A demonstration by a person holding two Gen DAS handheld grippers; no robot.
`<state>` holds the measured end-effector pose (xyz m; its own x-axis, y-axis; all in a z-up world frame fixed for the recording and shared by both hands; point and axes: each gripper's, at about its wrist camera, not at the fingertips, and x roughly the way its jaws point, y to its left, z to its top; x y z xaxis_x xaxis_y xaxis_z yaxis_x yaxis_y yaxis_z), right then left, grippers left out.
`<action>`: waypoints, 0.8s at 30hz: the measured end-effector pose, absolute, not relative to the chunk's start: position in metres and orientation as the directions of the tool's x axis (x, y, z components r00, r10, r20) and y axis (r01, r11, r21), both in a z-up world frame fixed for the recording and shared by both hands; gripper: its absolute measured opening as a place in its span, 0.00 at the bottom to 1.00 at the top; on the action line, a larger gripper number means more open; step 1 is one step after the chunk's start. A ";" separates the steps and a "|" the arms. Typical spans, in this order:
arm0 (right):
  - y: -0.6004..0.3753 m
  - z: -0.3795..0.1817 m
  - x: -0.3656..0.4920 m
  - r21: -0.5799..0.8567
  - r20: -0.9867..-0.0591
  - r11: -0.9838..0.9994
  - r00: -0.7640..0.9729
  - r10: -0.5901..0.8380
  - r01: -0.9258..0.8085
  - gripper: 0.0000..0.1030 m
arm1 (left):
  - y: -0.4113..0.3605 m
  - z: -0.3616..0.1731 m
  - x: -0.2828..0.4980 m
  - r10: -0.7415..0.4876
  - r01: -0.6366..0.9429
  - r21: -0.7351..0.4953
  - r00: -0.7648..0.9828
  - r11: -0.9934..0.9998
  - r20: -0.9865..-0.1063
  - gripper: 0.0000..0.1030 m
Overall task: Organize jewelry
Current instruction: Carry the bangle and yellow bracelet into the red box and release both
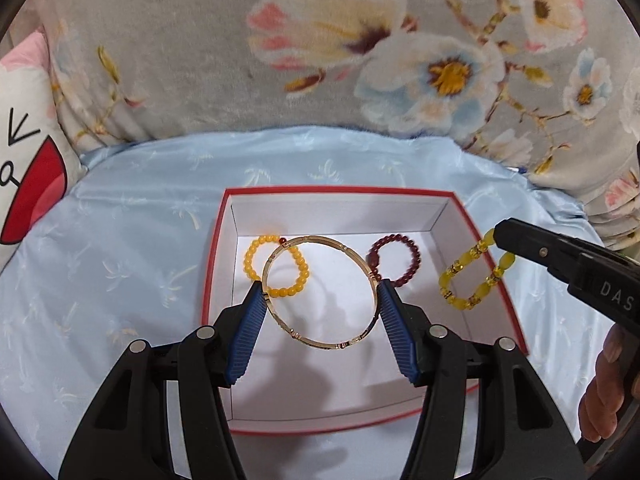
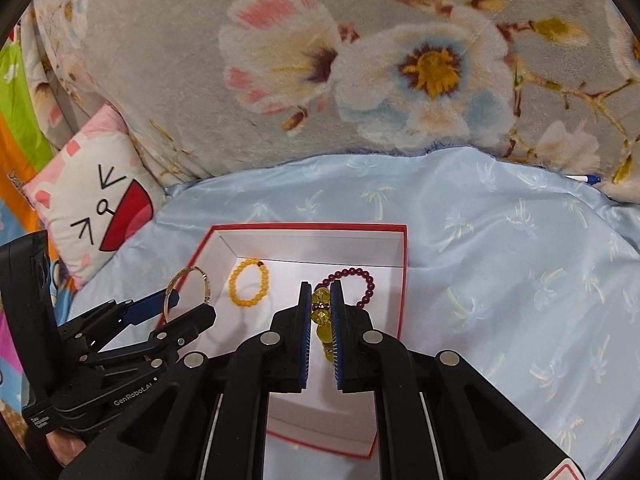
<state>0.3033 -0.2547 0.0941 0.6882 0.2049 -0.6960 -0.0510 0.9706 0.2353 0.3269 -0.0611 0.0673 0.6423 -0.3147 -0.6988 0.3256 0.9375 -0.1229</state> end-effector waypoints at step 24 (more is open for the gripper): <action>-0.232 0.069 0.310 0.236 -0.717 0.968 0.658 0.229 -0.080 0.18 | -0.043 0.054 0.338 -0.299 0.270 -0.154 0.656 0.950 -0.693 0.67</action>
